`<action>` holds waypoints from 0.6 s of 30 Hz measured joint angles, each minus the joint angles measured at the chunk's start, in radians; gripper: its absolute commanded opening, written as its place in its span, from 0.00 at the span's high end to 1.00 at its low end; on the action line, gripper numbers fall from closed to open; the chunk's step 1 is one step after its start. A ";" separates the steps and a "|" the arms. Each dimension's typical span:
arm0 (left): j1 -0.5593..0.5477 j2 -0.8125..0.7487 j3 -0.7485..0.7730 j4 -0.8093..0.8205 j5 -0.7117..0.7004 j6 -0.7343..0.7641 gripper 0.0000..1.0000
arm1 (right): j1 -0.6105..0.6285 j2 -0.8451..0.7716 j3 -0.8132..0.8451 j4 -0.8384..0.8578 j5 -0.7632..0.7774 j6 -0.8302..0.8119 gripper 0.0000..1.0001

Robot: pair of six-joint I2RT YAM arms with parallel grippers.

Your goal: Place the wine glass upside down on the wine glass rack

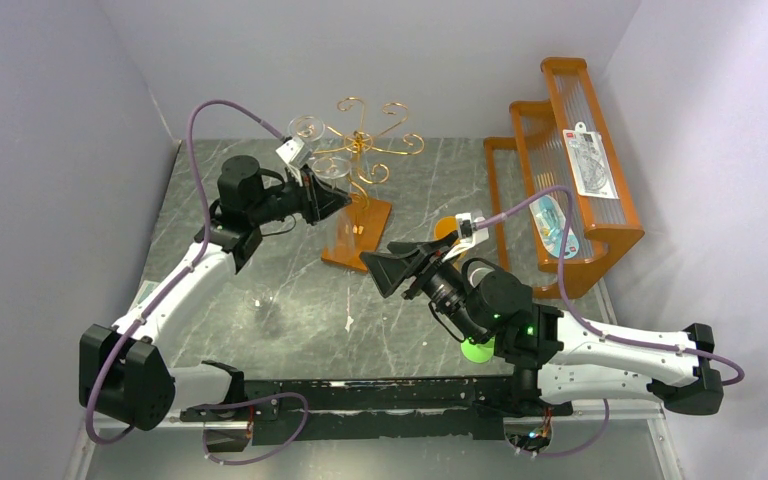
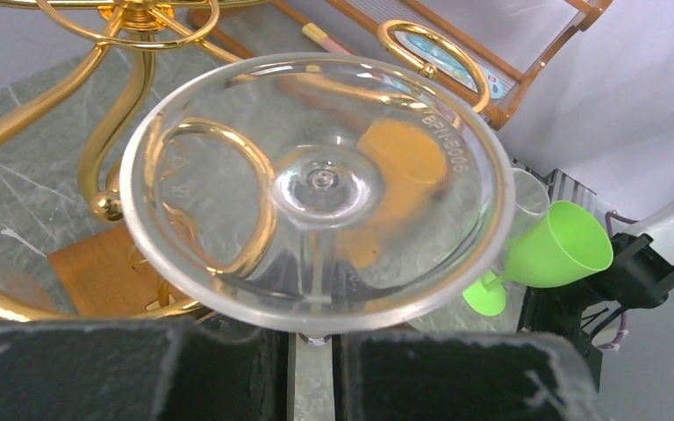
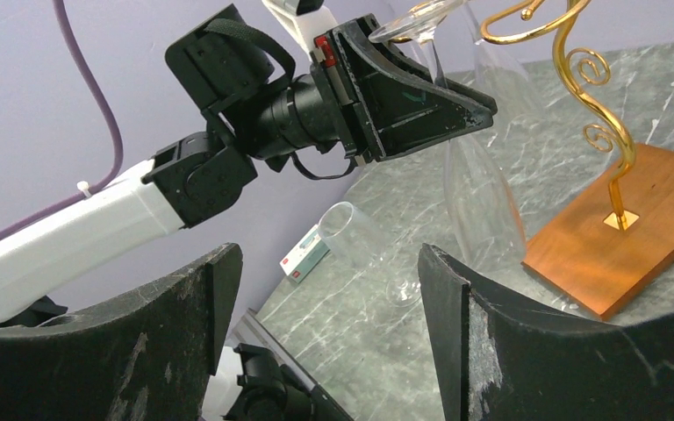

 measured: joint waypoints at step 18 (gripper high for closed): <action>0.001 -0.039 -0.105 0.124 -0.003 0.010 0.95 | -0.037 0.152 0.229 -0.165 -0.004 0.087 0.30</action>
